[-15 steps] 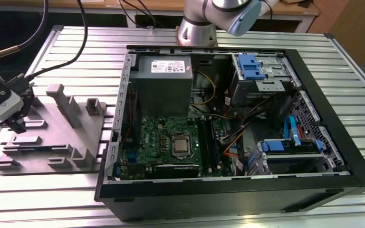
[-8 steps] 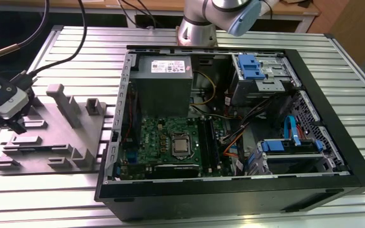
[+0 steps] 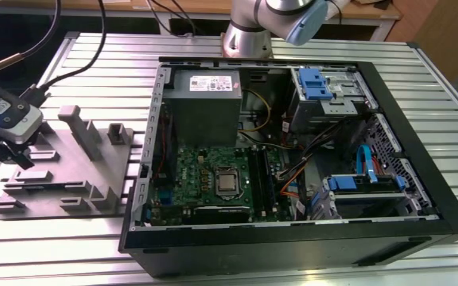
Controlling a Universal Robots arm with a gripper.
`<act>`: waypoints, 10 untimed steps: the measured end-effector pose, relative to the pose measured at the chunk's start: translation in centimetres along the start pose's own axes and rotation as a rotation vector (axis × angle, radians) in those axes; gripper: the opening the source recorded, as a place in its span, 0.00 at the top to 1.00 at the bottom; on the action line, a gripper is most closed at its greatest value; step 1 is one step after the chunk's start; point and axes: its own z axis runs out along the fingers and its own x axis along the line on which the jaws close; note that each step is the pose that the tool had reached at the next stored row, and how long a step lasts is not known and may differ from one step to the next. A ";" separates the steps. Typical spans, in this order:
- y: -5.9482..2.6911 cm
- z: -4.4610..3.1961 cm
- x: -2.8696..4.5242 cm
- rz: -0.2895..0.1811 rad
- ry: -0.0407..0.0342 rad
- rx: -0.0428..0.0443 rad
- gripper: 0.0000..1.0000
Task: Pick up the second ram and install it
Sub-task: 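Pick up the second ram and move it above second insertion slot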
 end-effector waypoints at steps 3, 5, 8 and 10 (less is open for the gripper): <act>0.00 0.15 0.00 -0.056 0.0026 -0.0013 0.90; -0.01 0.25 0.01 -0.091 0.0042 -0.0021 0.90; -0.02 0.43 0.01 -0.145 0.0064 -0.0033 0.90; -0.03 0.55 0.01 -0.182 0.0081 -0.0042 0.90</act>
